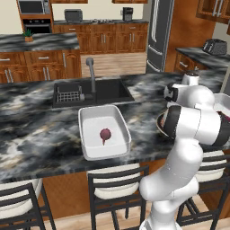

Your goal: Place one cooked food and one vegetable from the large plate to each tupperware container.

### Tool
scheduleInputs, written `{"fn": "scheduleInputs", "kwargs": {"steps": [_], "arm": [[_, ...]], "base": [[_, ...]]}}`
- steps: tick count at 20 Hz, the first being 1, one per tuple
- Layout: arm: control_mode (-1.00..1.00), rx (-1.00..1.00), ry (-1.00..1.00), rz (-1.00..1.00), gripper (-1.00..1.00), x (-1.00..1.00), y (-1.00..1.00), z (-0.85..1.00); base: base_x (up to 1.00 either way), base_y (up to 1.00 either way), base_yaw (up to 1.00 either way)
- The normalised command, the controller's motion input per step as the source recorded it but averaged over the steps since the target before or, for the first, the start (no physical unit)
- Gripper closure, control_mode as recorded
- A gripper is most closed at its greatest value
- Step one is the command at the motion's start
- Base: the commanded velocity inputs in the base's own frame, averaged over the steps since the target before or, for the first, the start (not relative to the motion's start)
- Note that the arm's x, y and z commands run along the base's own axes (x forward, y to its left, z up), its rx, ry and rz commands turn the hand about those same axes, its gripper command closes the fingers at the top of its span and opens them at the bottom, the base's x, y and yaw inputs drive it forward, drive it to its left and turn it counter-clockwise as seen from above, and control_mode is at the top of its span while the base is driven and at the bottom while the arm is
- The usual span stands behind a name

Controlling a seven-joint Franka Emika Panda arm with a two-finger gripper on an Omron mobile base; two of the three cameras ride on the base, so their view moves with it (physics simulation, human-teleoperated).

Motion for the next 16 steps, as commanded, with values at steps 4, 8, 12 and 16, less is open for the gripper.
{"fn": "scheduleInputs", "kwargs": {"steps": [4,8,12,16], "arm": [[-1.00,0.00,0.00,0.00,-1.00,0.62,-0.28,-0.28],[-1.00,0.00,0.00,0.00,-1.00,0.38,-0.15,-0.23],[-1.00,0.00,0.01,-0.01,-1.00,0.36,-0.06,-0.40],[-1.00,0.00,0.00,0.00,-1.00,0.38,-0.11,-0.41]], "base": [[0.00,0.00,0.00],[0.00,0.00,0.00],[0.00,0.00,0.00],[0.00,0.00,0.00]]}}
